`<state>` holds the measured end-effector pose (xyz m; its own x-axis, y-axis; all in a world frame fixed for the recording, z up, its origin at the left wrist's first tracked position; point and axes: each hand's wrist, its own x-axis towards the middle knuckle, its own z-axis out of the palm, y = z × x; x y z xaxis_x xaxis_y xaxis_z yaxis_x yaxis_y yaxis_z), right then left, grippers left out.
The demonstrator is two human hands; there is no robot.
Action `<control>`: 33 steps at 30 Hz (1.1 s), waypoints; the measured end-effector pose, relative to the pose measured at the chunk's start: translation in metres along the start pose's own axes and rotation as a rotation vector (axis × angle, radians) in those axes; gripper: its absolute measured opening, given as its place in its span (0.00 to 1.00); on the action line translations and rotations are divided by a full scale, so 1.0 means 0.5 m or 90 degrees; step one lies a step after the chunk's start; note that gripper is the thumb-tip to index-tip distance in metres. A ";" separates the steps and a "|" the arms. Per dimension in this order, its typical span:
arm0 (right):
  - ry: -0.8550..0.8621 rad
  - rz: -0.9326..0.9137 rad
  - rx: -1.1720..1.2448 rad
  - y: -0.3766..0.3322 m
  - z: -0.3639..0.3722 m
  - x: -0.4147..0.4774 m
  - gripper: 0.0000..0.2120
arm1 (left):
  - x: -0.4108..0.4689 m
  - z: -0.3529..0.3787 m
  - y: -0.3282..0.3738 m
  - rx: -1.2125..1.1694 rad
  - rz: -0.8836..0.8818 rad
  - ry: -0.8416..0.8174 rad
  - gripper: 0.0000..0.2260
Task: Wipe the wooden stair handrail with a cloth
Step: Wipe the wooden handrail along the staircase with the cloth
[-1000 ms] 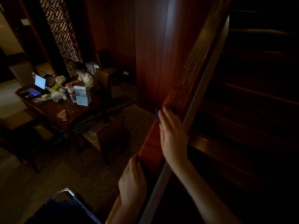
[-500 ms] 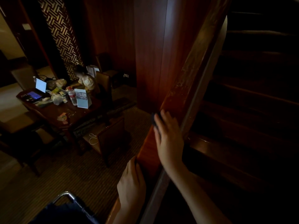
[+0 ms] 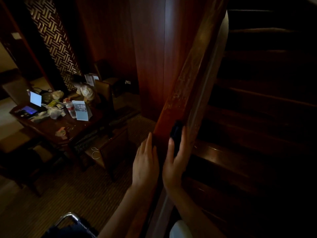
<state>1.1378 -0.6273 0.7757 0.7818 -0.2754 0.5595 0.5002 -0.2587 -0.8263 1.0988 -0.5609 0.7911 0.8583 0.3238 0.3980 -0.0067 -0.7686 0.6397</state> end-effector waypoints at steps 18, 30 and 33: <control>-0.365 -0.386 -0.091 0.050 -0.033 0.214 0.15 | 0.065 0.042 0.061 0.031 -0.237 0.108 0.13; -0.612 -0.559 -0.110 0.026 -0.024 0.279 0.16 | 0.080 0.075 0.135 0.028 -0.432 0.201 0.17; -0.543 -0.468 -0.172 0.009 0.019 0.358 0.16 | 0.079 0.080 0.130 0.044 -0.420 0.224 0.23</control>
<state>1.2837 -0.6689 0.8716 0.3845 0.7108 0.5890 0.9227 -0.3155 -0.2216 1.1528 -0.6201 0.8223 0.4576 0.8779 0.1407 0.4951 -0.3830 0.7798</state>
